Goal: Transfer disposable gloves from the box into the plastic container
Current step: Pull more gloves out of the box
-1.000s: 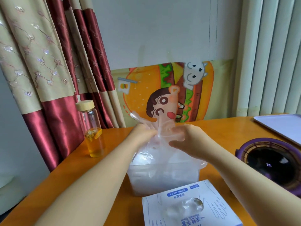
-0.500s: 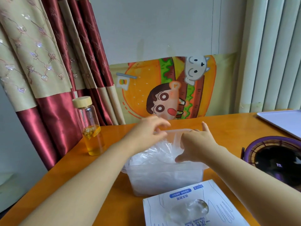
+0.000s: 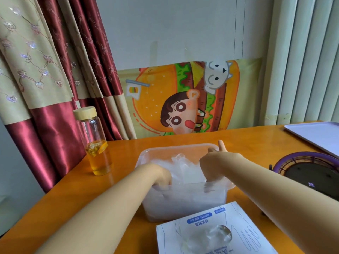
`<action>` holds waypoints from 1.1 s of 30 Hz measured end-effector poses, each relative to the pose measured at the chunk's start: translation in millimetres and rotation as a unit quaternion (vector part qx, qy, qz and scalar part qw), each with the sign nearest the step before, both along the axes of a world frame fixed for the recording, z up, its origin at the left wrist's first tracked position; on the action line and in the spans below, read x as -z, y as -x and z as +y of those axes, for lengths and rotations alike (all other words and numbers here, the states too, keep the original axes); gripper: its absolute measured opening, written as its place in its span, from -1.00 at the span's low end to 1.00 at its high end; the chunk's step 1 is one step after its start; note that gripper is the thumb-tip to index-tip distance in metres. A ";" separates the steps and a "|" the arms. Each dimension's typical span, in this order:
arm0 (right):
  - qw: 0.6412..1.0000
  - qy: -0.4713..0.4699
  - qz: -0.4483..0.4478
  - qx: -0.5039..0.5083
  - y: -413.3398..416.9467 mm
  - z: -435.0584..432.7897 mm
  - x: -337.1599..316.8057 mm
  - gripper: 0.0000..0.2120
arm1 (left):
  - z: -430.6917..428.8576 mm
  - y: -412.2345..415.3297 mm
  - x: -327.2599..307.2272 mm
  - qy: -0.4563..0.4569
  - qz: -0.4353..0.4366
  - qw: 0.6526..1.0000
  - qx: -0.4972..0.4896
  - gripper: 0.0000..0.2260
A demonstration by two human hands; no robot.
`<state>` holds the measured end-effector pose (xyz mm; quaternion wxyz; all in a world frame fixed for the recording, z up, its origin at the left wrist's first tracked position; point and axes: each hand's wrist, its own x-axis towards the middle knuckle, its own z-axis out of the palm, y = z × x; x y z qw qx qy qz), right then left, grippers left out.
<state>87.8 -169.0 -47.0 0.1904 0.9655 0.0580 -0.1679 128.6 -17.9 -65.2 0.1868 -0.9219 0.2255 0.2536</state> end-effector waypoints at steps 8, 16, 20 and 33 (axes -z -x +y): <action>0.899 -0.352 -0.171 -0.196 63.8 -2.7 -28.2 -0.82 | 36.4 41.8 -41.5 0.328 -0.163 0.930 0.021 -0.72; 0.963 -0.227 0.007 -0.145 111.5 -20.5 28.8 -0.61 | 51.4 128.6 3.5 0.356 -0.022 0.933 0.048 -0.55; 0.945 -0.282 -0.037 -0.161 111.7 -13.5 42.0 -0.73 | 50.4 135.2 32.5 0.270 0.022 0.962 0.045 -0.20; 0.796 -0.486 -0.313 -0.181 108.4 30.2 1.2 -0.91 | 78.6 127.6 24.1 0.270 0.069 0.959 0.042 -0.23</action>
